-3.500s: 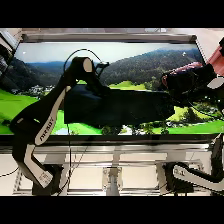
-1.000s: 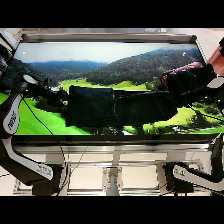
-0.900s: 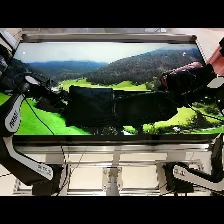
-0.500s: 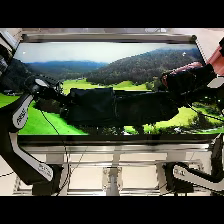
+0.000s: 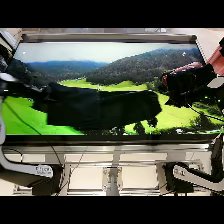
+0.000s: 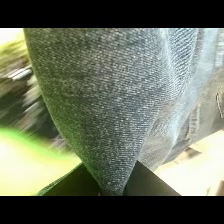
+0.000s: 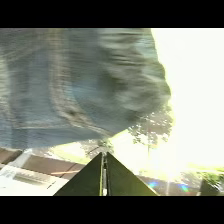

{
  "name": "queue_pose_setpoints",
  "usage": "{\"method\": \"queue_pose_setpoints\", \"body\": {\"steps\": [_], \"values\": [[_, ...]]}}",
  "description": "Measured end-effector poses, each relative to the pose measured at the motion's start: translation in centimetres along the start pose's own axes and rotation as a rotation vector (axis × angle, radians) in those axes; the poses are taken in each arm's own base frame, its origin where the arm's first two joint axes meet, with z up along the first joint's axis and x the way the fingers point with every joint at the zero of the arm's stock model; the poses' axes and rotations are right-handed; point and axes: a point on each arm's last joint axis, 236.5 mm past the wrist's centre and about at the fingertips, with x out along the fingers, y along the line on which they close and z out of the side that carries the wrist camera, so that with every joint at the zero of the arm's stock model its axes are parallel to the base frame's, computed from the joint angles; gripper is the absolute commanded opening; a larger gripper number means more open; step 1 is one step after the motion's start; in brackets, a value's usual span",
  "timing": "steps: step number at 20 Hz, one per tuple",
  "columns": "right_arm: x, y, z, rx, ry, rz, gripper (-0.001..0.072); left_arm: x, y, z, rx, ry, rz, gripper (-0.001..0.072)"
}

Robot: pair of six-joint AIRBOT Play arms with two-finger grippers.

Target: Fold the clothes and pants, and hang the long-sleeved shirts on hangers.

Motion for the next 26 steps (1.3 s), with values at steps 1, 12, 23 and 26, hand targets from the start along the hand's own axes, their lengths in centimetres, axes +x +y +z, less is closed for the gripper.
{"method": "queue_pose_setpoints", "body": {"steps": [1,12,23,26], "values": [[0.1,0.3,0.0,-0.001,0.000,0.007,0.0024,-2.1,1.0,-0.6,-0.004,-0.025,0.052,0.0037],[3.2,7.1,-0.9,-0.184,0.026,0.050,0.0024,-15.3,-1.1,-3.8,0.080,-0.206,0.433,0.0037],[4.6,10.2,-1.1,-0.271,0.006,0.062,0.0025,-4.3,-13.8,-2.5,0.313,-0.061,0.337,0.0038],[4.6,10.3,-1.0,-0.274,0.002,0.061,0.0025,0.0,-15.9,-2.6,0.325,-0.002,0.318,0.0037]]}}
